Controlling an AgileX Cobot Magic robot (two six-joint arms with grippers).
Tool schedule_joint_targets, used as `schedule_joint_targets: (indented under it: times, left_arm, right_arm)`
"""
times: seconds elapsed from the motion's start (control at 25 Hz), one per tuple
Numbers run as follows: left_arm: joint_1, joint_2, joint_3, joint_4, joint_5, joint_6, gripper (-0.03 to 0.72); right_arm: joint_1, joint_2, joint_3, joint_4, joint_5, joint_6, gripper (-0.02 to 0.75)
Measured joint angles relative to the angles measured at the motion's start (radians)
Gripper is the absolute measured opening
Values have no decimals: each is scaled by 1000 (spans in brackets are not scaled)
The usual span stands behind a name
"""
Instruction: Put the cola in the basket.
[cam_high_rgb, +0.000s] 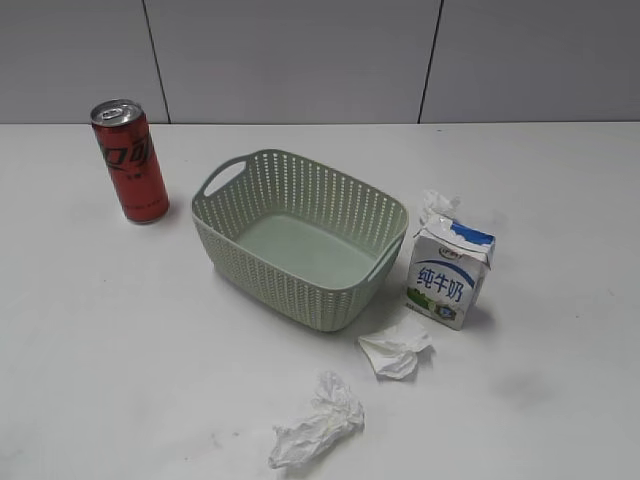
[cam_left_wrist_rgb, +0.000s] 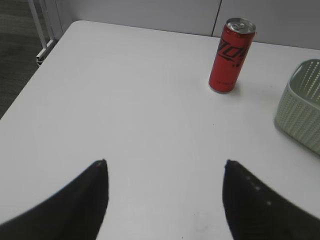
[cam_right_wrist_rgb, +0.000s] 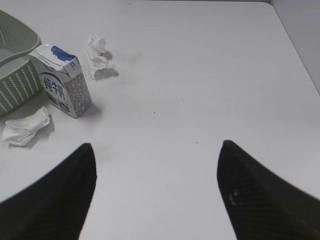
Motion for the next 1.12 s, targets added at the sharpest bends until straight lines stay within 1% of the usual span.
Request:
schedule_joint_targets:
  times: [0.52, 0.72, 0.92, 1.12]
  left_arm:
    - [0, 0, 0, -3, -5, 0, 543]
    - [0, 23, -50, -2, -88, 0, 543]
    - [0, 182, -119, 1, -222, 0, 543]
    - [0, 439, -245, 1, -266, 15, 550]
  right_arm:
    - [0, 0, 0, 0, 0, 0, 572]
    - [0, 0, 0, 0, 0, 0, 572]
    - [0, 0, 0, 0, 0, 0, 572]
    - [0, 0, 0, 0, 0, 0, 572]
